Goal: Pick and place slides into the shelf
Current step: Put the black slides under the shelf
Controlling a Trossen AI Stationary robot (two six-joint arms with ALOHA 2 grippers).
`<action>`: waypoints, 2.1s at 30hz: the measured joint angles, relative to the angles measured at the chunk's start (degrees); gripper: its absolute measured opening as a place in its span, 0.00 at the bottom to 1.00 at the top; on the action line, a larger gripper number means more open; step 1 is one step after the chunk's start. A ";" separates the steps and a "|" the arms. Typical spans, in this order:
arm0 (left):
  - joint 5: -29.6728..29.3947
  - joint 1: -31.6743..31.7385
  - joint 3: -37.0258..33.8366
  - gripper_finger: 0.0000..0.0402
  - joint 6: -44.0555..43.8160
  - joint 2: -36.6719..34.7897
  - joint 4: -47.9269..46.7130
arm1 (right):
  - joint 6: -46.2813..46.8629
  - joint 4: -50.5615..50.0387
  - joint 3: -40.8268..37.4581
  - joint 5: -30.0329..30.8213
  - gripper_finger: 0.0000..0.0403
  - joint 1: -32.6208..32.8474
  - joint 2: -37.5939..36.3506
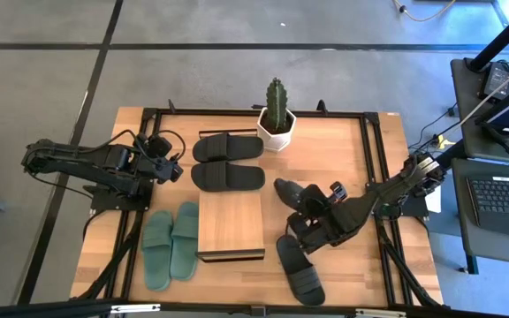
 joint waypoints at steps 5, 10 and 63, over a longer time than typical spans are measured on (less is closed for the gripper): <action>0.02 0.00 0.00 0.56 0.00 -0.01 -0.01 | -0.46 0.15 -2.10 -2.62 0.00 -1.12 0.04; 0.00 0.00 0.00 0.56 0.00 0.00 -0.01 | 4.17 -3.09 -4.13 -8.57 0.00 -2.32 -0.02; -0.18 0.00 0.02 0.56 0.02 -0.01 -0.01 | -11.48 19.89 -4.55 -14.75 0.00 6.08 11.90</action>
